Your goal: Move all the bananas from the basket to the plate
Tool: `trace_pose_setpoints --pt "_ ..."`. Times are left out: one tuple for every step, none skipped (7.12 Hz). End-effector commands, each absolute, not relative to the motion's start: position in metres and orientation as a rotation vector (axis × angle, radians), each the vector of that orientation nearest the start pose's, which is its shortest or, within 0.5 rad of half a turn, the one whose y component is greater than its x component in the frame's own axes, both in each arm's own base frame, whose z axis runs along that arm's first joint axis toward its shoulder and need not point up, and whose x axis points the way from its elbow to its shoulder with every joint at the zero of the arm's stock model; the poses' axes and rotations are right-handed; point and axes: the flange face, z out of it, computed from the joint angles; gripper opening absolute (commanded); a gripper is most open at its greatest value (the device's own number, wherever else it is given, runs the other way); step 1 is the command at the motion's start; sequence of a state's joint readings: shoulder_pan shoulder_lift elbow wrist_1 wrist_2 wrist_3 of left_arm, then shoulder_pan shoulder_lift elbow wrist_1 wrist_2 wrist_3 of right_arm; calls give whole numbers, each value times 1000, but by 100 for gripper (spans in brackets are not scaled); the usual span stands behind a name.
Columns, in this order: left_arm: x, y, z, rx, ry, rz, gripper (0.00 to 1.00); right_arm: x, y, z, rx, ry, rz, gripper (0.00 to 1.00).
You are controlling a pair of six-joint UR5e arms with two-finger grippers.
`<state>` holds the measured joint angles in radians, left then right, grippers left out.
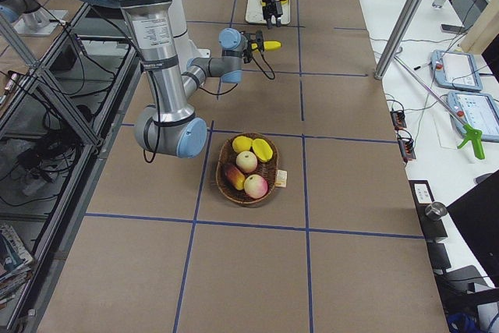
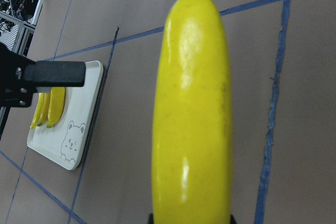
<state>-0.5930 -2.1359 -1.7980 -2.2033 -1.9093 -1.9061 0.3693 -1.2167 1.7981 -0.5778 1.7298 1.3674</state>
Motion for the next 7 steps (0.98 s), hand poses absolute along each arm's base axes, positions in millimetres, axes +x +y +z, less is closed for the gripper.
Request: trace_pose_setpoints --pt "472 -412 152 -95 1468 -505 100 -498 -312 237 327 -1557 10 20" --pt "487 -406 155 -86 1458 -512 100 -500 -312 234 329 -1561 15 20" --pt "499 -404 154 -82 1452 -514 100 -500 -310 233 327 -1563 13 20" --pt "508 -407 153 -84 1444 -515 99 -500 -310 233 327 -1563 13 20" --pt "510 -406 153 -87 1444 -514 86 -501 -309 232 326 -1566 10 20" --pt "509 -405 150 -85 1465 -508 50 -502 -307 232 321 -1567 10 23" --pt "509 -405 151 -85 1466 -508 30 -503 -306 231 319 -1569 7 25"
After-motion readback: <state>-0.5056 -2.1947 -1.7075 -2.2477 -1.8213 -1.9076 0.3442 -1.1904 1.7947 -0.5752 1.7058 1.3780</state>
